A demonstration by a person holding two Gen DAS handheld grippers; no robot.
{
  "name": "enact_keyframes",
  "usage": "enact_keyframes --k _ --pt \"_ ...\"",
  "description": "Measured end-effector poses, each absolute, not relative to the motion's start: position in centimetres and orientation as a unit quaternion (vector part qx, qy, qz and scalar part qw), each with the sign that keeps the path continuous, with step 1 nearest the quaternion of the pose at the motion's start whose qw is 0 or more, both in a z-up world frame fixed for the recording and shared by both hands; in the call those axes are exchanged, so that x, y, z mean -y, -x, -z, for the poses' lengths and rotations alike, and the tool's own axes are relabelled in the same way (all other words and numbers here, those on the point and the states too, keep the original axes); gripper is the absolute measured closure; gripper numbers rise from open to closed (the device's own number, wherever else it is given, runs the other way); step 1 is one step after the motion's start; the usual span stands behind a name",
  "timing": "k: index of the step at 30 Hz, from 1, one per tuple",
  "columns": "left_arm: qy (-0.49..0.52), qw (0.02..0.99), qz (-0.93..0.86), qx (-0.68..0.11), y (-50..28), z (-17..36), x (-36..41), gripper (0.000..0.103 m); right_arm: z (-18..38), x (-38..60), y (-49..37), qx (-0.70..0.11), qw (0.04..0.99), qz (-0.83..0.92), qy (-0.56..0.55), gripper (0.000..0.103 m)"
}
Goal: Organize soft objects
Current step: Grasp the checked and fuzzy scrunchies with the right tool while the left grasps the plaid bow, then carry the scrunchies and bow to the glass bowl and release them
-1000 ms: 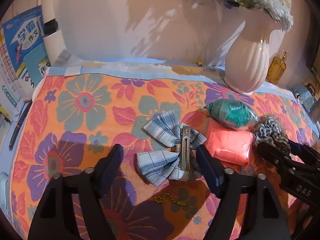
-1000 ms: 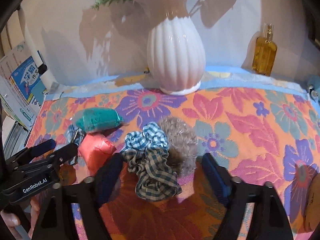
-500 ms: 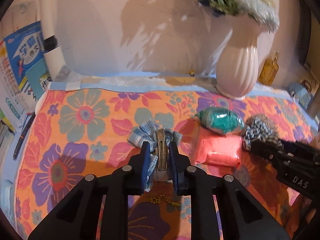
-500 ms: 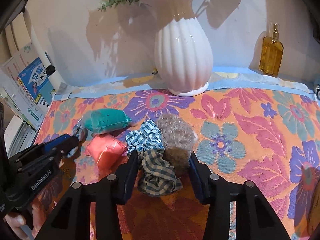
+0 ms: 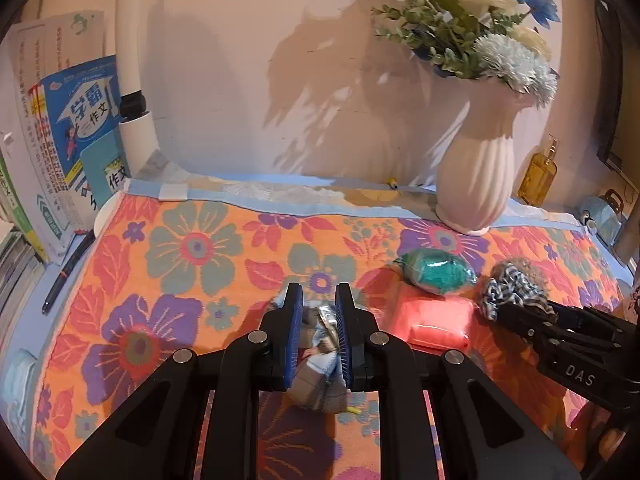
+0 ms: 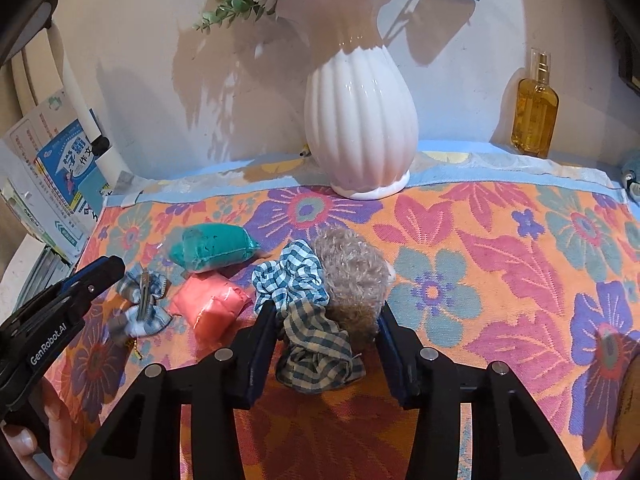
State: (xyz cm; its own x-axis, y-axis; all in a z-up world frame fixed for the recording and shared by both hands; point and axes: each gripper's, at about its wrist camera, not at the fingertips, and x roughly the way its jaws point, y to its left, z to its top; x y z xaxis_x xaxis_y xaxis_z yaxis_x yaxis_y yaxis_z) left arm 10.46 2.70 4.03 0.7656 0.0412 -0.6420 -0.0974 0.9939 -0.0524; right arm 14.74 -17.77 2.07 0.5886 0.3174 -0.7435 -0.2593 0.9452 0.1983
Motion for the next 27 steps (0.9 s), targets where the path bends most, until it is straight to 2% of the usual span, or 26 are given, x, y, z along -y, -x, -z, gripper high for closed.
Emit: enact_keyframes --k 11,14,15,17,19,21,23,25,26,27 --pt "0.046 0.930 -0.020 -0.363 -11.0 -3.4 -3.0 0.088 -2.0 17.8 -14.9 -0.430 0.887 -0.162 -0.037 0.057" --pt "0.090 0.905 -0.002 -0.416 -12.0 -2.3 -5.2 0.052 -1.8 18.0 -15.1 -0.436 0.884 -0.162 -0.043 0.057" --pt "0.112 0.898 0.004 -0.425 -12.2 -1.9 -5.9 0.044 -1.8 18.0 -15.1 -0.438 0.883 -0.163 -0.045 0.057" --pt "0.154 0.888 0.014 -0.432 -12.5 -1.4 -7.1 0.044 -1.7 18.1 -15.2 -0.440 0.881 -0.164 -0.049 0.057" --pt "0.158 0.889 0.019 -0.430 -12.5 -1.3 -7.0 0.038 -1.6 18.1 -15.3 -0.442 0.880 -0.164 -0.049 0.056" --pt "0.140 0.891 0.030 -0.431 -12.7 -1.2 -6.0 0.018 -1.6 18.1 -15.2 -0.443 0.880 -0.164 -0.048 0.056" --pt "0.096 0.892 0.032 -0.440 -13.0 -1.0 -4.2 0.011 -1.6 18.0 -15.2 -0.444 0.880 -0.164 -0.048 0.056" --pt "0.049 0.895 0.027 -0.443 -13.2 -0.9 -2.8 0.016 -1.6 18.0 -15.3 -0.445 0.879 -0.164 -0.048 0.056" --pt "0.036 0.895 0.023 -0.443 -13.1 -0.8 -2.5 0.033 -1.6 18.0 -15.3 -0.445 0.879 -0.165 -0.049 0.056" --pt "0.015 0.897 0.013 -0.441 -13.1 -0.7 -1.9 0.043 -1.6 18.0 -15.3 -0.445 0.879 -0.165 -0.048 0.056"
